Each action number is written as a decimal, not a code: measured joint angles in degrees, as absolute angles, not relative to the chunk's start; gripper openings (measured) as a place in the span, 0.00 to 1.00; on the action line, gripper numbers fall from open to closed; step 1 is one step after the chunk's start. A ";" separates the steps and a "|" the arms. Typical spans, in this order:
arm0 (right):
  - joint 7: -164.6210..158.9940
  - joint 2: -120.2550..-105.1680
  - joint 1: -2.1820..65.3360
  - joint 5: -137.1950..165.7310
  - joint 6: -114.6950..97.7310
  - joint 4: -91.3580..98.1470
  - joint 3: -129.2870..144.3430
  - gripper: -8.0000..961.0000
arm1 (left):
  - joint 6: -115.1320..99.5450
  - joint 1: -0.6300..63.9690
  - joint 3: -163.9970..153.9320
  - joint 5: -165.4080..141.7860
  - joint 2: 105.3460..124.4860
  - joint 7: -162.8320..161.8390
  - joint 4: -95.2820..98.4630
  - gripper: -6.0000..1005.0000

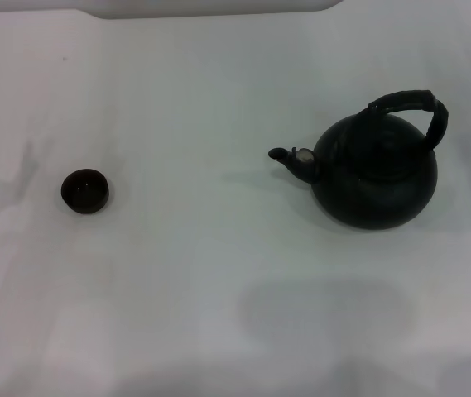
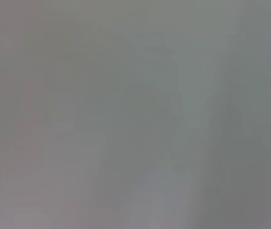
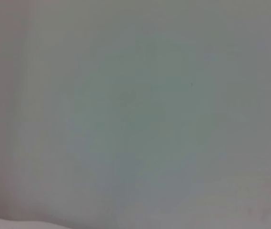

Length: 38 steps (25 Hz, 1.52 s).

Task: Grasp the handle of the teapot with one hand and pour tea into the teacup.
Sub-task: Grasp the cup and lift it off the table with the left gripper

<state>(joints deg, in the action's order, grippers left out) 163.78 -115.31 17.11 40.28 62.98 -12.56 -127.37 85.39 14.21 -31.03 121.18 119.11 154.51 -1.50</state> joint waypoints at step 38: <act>164.53 -115.13 19.96 40.61 55.04 -12.58 -126.47 0.91 | 64.98 19.22 -31.02 119.44 118.89 152.67 -2.56 0.85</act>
